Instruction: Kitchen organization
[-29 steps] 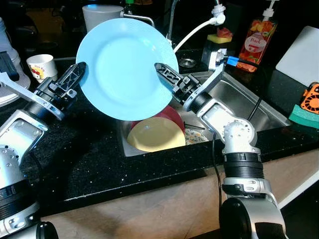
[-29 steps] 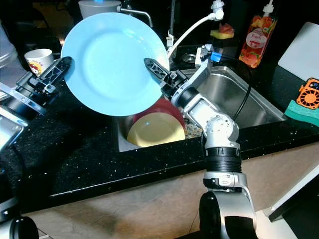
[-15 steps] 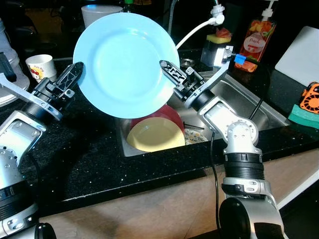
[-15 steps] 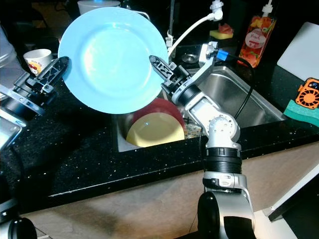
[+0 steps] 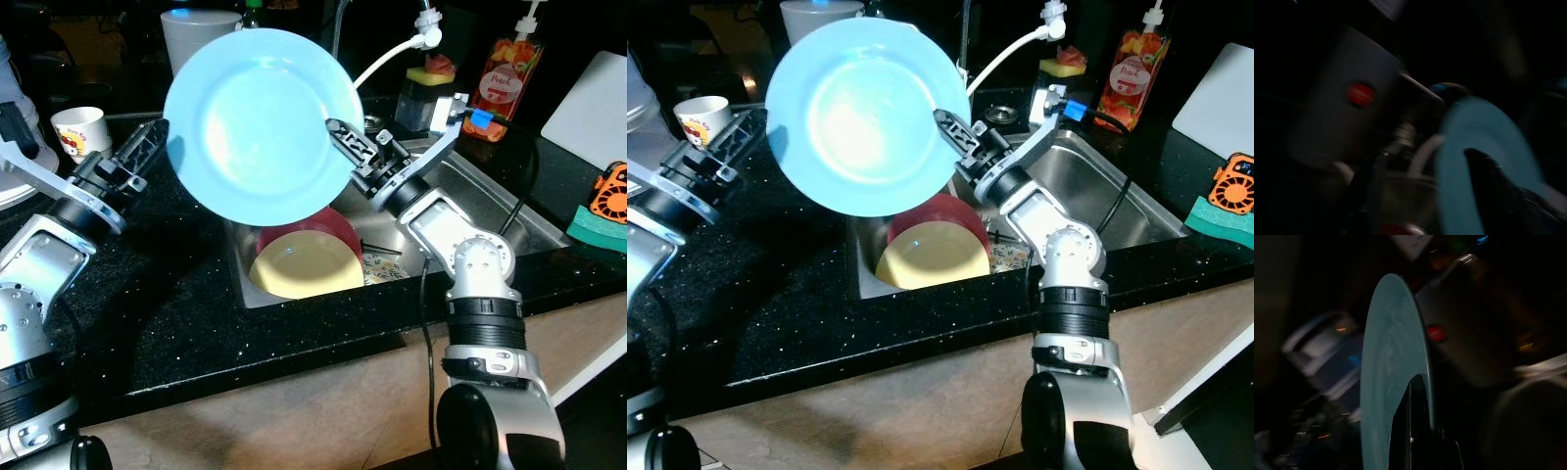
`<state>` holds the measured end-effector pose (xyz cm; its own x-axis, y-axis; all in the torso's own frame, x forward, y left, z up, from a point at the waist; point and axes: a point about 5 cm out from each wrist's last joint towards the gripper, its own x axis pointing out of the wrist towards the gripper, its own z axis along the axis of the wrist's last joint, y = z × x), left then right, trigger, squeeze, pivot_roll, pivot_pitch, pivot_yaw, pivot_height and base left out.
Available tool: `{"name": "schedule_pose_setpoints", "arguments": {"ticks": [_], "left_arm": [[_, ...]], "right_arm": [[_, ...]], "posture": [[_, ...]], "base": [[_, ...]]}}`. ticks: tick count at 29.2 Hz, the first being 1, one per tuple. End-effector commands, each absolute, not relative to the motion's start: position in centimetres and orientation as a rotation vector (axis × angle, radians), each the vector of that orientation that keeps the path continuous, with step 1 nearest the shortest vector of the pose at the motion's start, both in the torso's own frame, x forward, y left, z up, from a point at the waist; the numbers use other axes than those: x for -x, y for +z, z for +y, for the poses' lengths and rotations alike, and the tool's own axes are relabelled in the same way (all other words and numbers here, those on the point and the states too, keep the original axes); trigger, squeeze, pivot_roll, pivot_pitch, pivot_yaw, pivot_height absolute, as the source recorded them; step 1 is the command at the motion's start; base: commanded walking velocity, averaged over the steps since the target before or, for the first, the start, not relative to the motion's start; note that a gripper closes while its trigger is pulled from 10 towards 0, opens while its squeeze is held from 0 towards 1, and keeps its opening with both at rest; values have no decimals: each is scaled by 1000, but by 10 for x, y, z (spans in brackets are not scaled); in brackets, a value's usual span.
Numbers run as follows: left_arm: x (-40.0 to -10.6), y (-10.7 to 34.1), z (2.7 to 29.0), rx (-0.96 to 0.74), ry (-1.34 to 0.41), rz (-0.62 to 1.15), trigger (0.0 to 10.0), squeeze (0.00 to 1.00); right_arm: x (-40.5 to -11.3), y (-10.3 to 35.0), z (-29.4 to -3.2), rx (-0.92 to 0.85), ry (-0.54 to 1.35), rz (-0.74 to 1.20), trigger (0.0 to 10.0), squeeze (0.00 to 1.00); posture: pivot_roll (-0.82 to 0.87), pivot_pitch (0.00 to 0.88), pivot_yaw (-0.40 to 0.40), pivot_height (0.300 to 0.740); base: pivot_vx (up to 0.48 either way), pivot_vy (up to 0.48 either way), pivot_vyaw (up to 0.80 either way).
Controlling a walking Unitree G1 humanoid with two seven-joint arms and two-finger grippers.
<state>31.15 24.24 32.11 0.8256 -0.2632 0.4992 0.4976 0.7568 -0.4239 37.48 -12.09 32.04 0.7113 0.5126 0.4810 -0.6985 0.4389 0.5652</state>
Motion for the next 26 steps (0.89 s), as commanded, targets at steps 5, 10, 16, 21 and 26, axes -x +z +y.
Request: {"name": "schedule_pose_setpoints", "arguments": {"ticks": [5, 10, 16, 21, 26], "left_arm": [[-316, 315, 240, 358, -382, -343, 10000, 0], [-304, 295, 193, 119, -691, -123, 10000, 0], [-298, 278, 171, -6, -831, 18, 10000, 0], [-296, 262, 167, -121, -893, 131, 10000, 0], [-295, 256, 171, -178, -882, 173, 10000, 0]], "right_arm": [[-389, 317, -134, -507, 490, -341, 0, 0], [-396, 304, -125, -274, 434, -329, 0, 0], [-400, 291, -111, -146, 460, -308, 0, 0], [-405, 267, -89, -34, 536, -210, 10000, 0], [-406, 259, -80, 50, 583, -166, 10000, 0]], "posture": [[35, 71, 4, 740], [38, 76, -2, 740], [36, 86, -2, 740], [44, 96, -7, 740], [44, 100, -8, 740]], "base": [[0, 0, 0], [0, 0, 0], [0, 0, 0], [0, 0, 0], [0, 0, 0]]}}
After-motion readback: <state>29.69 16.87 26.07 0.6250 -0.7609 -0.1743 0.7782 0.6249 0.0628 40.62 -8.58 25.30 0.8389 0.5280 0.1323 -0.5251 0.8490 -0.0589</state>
